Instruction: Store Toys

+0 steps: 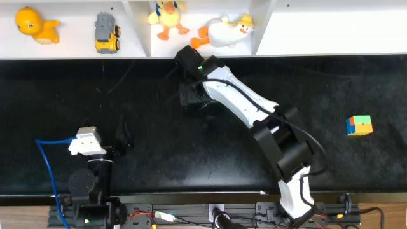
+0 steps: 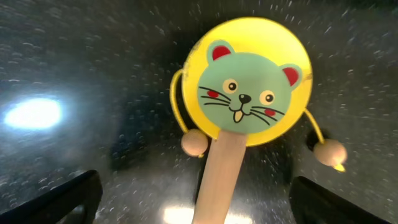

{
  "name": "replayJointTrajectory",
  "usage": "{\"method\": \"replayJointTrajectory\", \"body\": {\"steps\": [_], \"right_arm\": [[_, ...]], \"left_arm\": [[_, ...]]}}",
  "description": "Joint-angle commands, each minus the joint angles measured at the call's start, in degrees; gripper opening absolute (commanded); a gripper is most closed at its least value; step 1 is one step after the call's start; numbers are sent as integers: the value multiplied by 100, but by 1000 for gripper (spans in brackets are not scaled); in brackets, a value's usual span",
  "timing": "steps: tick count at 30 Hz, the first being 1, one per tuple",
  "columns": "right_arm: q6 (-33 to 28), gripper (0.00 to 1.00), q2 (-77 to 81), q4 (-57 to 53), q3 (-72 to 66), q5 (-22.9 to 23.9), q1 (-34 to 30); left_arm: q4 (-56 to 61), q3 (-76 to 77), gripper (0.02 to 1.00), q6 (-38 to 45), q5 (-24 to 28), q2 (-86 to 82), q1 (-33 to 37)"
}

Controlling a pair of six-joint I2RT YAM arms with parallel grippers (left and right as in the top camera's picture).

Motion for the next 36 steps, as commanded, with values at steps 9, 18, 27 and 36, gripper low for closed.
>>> {"method": "replayJointTrajectory", "body": {"steps": [9, 18, 27, 36], "right_arm": [[155, 592, 343, 9, 155, -197, -44], [151, 314, 361, -22, 155, -291, -48], [149, 51, 356, -293, 173, -323, -140], [85, 45, 216, -1473, 868, -295, -229]], "left_arm": [[-11, -22, 998, -20, -48, -63, -46], [-13, -22, 998, -17, -48, -63, -46], [-13, -22, 998, -17, -48, -63, -46], [-11, -22, 998, -17, -48, -63, -46]]}}
